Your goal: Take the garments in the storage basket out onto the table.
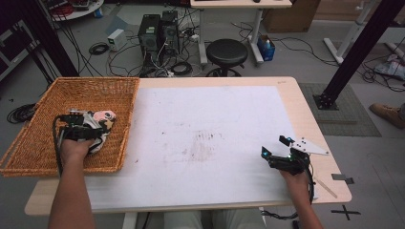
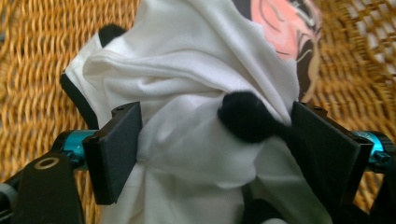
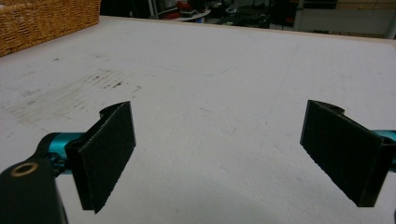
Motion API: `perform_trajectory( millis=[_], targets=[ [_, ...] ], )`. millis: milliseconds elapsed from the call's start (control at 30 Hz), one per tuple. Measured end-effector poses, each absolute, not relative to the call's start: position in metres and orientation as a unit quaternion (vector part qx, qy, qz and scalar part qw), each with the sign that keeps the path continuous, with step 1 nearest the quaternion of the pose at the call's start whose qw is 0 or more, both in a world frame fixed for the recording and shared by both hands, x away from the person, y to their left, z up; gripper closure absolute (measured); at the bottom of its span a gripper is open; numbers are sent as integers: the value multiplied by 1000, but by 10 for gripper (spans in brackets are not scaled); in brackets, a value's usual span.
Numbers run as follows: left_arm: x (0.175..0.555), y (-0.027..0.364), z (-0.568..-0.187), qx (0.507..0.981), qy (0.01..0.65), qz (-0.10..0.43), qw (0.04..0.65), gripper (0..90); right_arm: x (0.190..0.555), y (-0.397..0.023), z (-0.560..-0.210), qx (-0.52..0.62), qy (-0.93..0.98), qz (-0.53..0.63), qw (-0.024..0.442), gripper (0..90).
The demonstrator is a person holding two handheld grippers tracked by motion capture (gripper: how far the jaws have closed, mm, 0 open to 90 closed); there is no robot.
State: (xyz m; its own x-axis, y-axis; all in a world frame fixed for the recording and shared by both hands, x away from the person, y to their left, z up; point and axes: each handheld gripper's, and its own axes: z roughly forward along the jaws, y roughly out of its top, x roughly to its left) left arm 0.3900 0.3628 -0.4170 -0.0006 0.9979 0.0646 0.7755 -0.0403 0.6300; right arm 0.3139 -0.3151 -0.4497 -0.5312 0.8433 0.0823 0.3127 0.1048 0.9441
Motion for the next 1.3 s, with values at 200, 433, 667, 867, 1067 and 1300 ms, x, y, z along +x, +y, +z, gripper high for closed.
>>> perform_trajectory(
  millis=[200,433,667,867,1067,1300],
  targets=[
    [390,365,-426,644,682,257,232,174,314,-316,-450,415,697,528,253,99],
    [386,363,-419,660,659,277,231,579,314,-317,-450,419,694,529,249,99],
    [375,371,-412,607,677,273,313,680,315,-318,-450,424,691,531,246,99],
    [366,375,-401,562,668,292,391,695,315,-318,-450,425,689,532,246,99],
    [356,377,-389,526,632,328,466,696,315,-318,-450,428,686,533,249,99],
    [345,380,-375,493,586,359,533,695,314,-319,-450,429,684,535,248,99]
  ],
)
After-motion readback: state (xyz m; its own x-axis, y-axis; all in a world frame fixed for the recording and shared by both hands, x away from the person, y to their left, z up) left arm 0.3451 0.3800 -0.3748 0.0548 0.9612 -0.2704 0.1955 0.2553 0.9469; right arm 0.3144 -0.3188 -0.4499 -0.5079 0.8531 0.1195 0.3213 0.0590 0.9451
